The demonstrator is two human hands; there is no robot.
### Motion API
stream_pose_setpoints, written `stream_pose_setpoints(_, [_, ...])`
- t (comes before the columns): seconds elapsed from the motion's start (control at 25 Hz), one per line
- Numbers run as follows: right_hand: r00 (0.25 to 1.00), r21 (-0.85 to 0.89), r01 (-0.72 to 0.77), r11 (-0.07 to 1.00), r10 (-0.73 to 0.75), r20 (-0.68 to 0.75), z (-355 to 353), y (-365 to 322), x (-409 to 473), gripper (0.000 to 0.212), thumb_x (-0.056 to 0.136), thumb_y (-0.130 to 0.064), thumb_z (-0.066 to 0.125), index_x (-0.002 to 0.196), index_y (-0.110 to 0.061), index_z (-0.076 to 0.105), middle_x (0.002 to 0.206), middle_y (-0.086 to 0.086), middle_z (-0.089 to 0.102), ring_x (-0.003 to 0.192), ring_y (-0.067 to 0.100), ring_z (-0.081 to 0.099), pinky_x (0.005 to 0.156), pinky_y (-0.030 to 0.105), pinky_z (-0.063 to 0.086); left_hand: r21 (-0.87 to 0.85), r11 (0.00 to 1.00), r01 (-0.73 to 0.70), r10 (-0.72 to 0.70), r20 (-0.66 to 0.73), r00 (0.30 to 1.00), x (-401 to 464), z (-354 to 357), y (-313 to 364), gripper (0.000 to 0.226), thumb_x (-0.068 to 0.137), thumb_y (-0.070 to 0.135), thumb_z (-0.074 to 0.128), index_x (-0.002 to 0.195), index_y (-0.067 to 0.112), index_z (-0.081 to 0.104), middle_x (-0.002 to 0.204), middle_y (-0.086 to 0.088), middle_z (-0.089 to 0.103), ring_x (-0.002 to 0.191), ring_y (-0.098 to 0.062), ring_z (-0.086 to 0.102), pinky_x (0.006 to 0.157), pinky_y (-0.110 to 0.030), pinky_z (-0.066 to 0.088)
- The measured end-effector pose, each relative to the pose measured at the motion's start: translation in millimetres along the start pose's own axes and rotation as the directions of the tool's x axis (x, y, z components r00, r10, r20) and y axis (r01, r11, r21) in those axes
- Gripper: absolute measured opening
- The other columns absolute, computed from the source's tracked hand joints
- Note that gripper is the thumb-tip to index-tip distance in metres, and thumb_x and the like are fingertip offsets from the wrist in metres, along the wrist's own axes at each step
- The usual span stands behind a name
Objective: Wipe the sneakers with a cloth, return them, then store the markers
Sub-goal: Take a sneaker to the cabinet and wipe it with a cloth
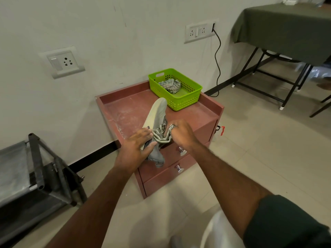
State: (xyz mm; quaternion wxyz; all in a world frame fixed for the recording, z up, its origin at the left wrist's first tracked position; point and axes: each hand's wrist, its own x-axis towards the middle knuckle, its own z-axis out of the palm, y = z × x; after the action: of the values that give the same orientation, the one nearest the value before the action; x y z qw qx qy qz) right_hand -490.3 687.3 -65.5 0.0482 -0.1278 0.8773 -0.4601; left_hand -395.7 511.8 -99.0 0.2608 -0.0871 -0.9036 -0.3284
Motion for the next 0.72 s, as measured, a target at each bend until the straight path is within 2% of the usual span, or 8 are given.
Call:
stream_pose_setpoints(0.08, [0.946, 0.361, -0.211, 0.908, 0.282, -0.158, -7.8, 3.8, 8.7, 0.024, 0.076, 0.0, 0.041, 0.065, -0.009, 0.061, 0.063, 0.006, 0.06, 0.056, 0.021, 0.055, 0.047, 0.025, 0.042, -0.02, 0.999, 0.029, -0.029, 0.012, 0.999, -0.4, -0.5, 0.8, 0.039, 0.084, 0.023, 0.076, 0.118, 0.003, 0.072, 0.128, -0.009, 0.067, 0.126, -0.016, 0.057, 0.108, -0.043, 0.046])
stream_pose_setpoints(0.12, [0.89, 0.526, -0.232, 0.818, 0.397, -0.225, -11.4, 5.9, 11.4, 0.029, 0.083, 0.004, 0.04, 0.073, -0.009, 0.065, 0.069, 0.005, 0.063, 0.058, 0.02, 0.058, 0.045, 0.022, 0.044, -0.026, 0.999, 0.038, -0.037, 0.016, 0.999, -0.7, -0.4, 0.7, 0.04, 0.084, 0.024, 0.076, 0.119, 0.003, 0.071, 0.129, -0.009, 0.066, 0.128, -0.016, 0.056, 0.109, -0.042, 0.045])
stream_pose_setpoints(0.2, [0.836, 0.705, -0.091, 0.704, 0.439, -0.33, -16.1, 5.2, 17.3, 0.037, 0.089, 0.008, 0.042, 0.101, -0.009, 0.072, 0.089, 0.003, 0.073, 0.071, 0.013, 0.066, 0.056, 0.02, 0.052, -0.03, 0.999, 0.035, -0.035, 0.014, 0.999, -1.0, 0.0, -1.5, 0.041, 0.084, 0.028, 0.073, 0.118, 0.004, 0.072, 0.13, -0.009, 0.066, 0.129, -0.017, 0.056, 0.11, -0.042, 0.044])
stream_pose_setpoints(0.32, [0.834, 0.527, 0.08, 0.846, 0.232, -0.5, -13.1, 0.9, 31.2, 0.049, 0.094, 0.003, 0.052, 0.138, -0.017, 0.061, 0.126, -0.001, 0.068, 0.101, 0.005, 0.064, 0.078, 0.016, 0.051, -0.02, 1.0, 0.02, -0.019, 0.006, 1.0, -1.7, 3.3, -2.9, 0.04, 0.084, 0.027, 0.073, 0.116, 0.003, 0.073, 0.128, -0.01, 0.067, 0.127, -0.018, 0.057, 0.109, -0.041, 0.045])
stream_pose_setpoints(0.36, [0.869, 0.408, 0.084, 0.909, 0.133, -0.476, -6.4, 1.1, 38.1, 0.052, 0.096, 0.0, 0.052, 0.145, -0.02, 0.053, 0.142, -0.003, 0.059, 0.111, 0.005, 0.059, 0.083, 0.012, 0.049, -0.024, 0.999, 0.025, -0.025, 0.004, 1.0, -1.3, 3.7, -3.6, 0.04, 0.084, 0.026, 0.074, 0.116, 0.003, 0.073, 0.128, -0.009, 0.067, 0.128, -0.017, 0.057, 0.11, -0.04, 0.044])
stream_pose_setpoints(0.44, [0.973, 0.192, 0.077, 0.978, -0.032, -0.228, 12.0, -1.0, 47.0, 0.056, 0.099, -0.001, 0.049, 0.15, -0.023, 0.044, 0.16, -0.006, 0.035, 0.127, 0.011, 0.05, 0.094, 0.013, 0.043, -0.041, 0.998, 0.039, -0.038, 0.006, 0.999, -1.1, 3.3, -4.0, 0.041, 0.084, 0.026, 0.074, 0.117, 0.003, 0.072, 0.129, -0.009, 0.066, 0.129, -0.016, 0.056, 0.111, -0.039, 0.043])
stream_pose_setpoints(0.56, [0.983, 0.018, 0.177, 0.984, -0.177, 0.047, 27.8, -2.5, 42.0, 0.064, 0.091, 0.014, 0.044, 0.148, -0.014, 0.048, 0.16, 0.003, 0.035, 0.15, 0.014, 0.028, 0.118, 0.022, 0.023, -0.023, 0.999, 0.046, -0.046, -0.01, 0.999, -0.8, 2.8, -6.7, 0.041, 0.083, 0.027, 0.074, 0.117, 0.004, 0.073, 0.129, -0.009, 0.067, 0.128, -0.016, 0.057, 0.109, -0.039, 0.045])
stream_pose_setpoints(0.72, [0.958, -0.055, 0.217, 0.975, -0.203, 0.201, 7.2, 5.1, 8.1, 0.063, 0.081, 0.017, 0.045, 0.126, -0.018, 0.07, 0.14, -0.001, 0.059, 0.133, 0.002, 0.044, 0.113, 0.016, 0.031, 0.005, 0.999, 0.035, -0.035, -0.02, 0.999, 0.6, 1.0, -9.8, 0.041, 0.082, 0.03, 0.075, 0.114, 0.005, 0.074, 0.125, -0.008, 0.069, 0.125, -0.016, 0.06, 0.104, -0.041, 0.05])
